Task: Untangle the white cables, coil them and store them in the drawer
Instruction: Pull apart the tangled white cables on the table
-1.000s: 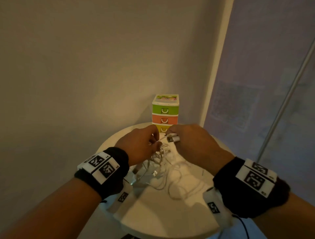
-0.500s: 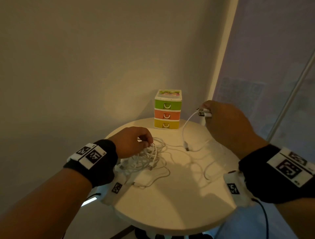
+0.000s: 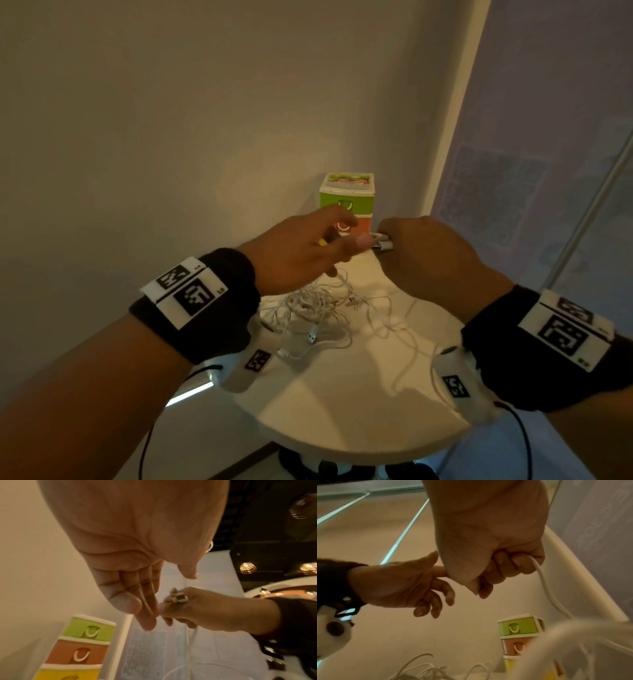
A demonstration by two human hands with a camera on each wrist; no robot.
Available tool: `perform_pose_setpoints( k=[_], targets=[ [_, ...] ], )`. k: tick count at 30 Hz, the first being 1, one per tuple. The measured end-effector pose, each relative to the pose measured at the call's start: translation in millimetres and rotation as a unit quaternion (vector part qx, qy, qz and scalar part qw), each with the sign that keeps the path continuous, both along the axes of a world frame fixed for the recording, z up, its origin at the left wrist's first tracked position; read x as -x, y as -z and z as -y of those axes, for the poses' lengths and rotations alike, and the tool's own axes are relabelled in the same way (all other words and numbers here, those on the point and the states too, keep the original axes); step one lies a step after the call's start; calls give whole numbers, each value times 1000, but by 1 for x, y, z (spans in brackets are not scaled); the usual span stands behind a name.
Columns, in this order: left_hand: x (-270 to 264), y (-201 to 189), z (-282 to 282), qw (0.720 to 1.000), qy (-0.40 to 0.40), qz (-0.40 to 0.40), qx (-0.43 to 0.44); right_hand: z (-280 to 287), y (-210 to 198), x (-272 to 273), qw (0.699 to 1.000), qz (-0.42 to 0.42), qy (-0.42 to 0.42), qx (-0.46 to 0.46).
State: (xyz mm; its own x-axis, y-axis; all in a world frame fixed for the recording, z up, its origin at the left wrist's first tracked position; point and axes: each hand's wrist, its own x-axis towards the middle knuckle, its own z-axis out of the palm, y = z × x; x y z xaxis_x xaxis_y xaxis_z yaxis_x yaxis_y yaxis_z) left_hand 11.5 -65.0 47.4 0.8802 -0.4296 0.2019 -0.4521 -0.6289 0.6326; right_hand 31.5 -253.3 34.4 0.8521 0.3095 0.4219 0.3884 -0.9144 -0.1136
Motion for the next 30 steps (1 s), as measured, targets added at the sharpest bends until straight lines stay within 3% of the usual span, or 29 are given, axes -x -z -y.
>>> perform_pose_setpoints(
  k=[3,7,11,15,17,18,20,22,27,30],
  targets=[
    [3,-2,14,998,19,29,-48,-12,-4,1,999,-22,-32,10],
    [-2,0,15,997,-5,69,-32,-17,-1,3,998,-25,-57,-25],
    [-3,3,15,997,-17,74,3,-24,0,7,990,-48,-113,-75],
    [-9,0,7,998,-16,29,54,-19,2,4,993,-42,-102,-44],
    [-15,3,-2,1000,-23,13,-9,-15,5,1,995,-48,-81,-18],
    [-18,7,-6,994,-32,20,-99,-12,7,0,996,-53,-73,-10],
    [-24,20,-12,950,-42,34,-307,-10,10,1,996,-63,-68,-1],
    [-28,32,-13,914,-23,23,-405,-9,14,3,995,-69,-72,10],
    [-34,40,-15,897,-3,36,-440,-9,22,4,994,-71,-79,41],
    [-35,36,-17,931,-16,37,-362,-8,25,4,993,-70,-77,51]
  ],
)
